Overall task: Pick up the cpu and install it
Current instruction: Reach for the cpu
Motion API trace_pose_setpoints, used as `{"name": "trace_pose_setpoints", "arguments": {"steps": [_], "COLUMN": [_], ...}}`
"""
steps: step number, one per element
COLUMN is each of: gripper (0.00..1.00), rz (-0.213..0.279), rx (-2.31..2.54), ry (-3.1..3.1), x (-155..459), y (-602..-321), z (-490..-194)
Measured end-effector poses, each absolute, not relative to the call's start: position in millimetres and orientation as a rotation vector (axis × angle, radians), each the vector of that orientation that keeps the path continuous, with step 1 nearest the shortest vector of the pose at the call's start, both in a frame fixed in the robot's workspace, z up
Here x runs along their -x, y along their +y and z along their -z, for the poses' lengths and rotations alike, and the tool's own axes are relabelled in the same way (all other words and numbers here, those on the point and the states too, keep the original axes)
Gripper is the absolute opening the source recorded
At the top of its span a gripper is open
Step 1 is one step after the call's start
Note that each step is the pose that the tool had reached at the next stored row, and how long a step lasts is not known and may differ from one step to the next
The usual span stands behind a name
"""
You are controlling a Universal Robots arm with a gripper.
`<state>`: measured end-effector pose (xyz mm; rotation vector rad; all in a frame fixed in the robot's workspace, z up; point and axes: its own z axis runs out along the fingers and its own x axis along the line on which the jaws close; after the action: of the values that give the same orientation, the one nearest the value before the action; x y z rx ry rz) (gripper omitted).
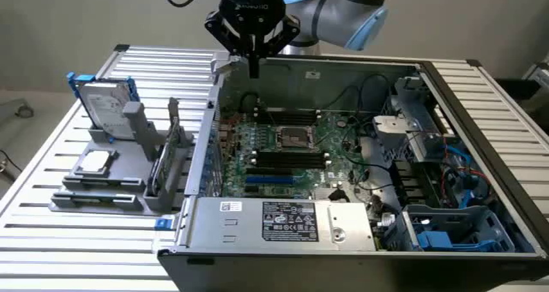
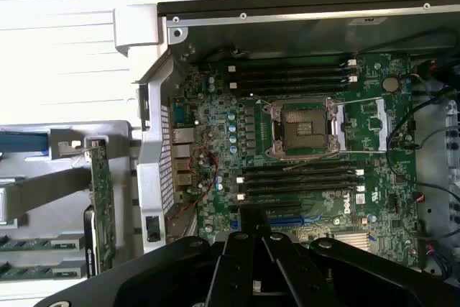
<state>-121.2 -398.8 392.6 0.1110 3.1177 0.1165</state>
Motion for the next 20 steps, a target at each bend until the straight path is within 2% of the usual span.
{"name": "trace_pose_setpoints", "arguments": {"steps": [13, 20], "gripper": [0.11, 0.11], "rz": [-0.118, -0.118], "rx": [-0.111, -0.111], "ry": [3.117, 3.117], "x": [122, 152], "y": [-399, -387], "z": [-393, -392]}}
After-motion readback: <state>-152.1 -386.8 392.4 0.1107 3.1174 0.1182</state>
